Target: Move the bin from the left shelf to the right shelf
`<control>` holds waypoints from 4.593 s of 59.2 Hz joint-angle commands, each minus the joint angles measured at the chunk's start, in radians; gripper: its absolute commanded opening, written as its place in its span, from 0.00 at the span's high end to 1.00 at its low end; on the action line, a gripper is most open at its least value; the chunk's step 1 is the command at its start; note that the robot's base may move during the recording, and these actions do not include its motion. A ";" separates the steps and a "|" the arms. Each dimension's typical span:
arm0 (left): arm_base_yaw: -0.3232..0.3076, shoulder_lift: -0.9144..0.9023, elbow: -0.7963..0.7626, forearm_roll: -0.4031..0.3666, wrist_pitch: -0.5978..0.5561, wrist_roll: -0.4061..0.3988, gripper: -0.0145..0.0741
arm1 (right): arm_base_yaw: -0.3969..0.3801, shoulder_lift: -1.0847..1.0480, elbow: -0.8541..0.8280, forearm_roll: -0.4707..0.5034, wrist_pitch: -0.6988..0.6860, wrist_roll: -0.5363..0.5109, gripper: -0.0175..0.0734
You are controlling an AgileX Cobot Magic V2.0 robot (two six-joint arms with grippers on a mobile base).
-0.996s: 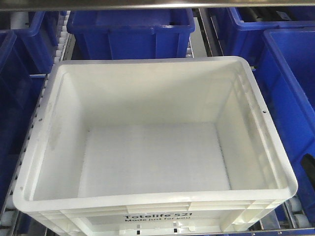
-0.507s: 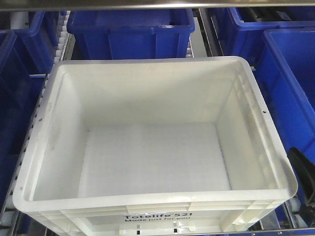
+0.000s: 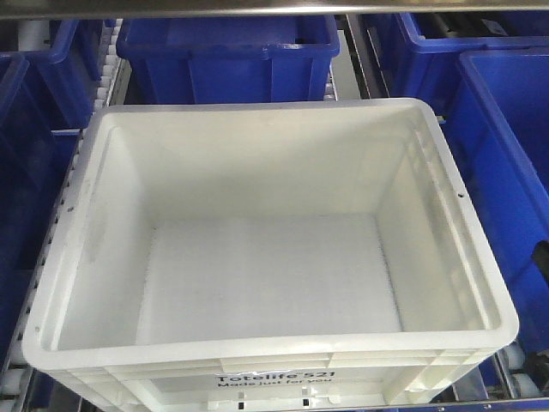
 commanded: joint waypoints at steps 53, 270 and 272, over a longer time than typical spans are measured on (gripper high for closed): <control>-0.008 0.000 -0.024 -0.009 -0.059 -0.008 0.84 | 0.000 -0.058 -0.027 0.054 -0.064 -0.012 0.81; -0.012 -0.014 0.290 0.384 -0.244 -0.454 0.84 | 0.000 -0.382 0.332 -0.201 -0.147 0.273 0.81; -0.012 -0.014 0.290 0.384 -0.244 -0.454 0.84 | 0.000 -0.382 0.332 -0.200 -0.144 0.275 0.81</control>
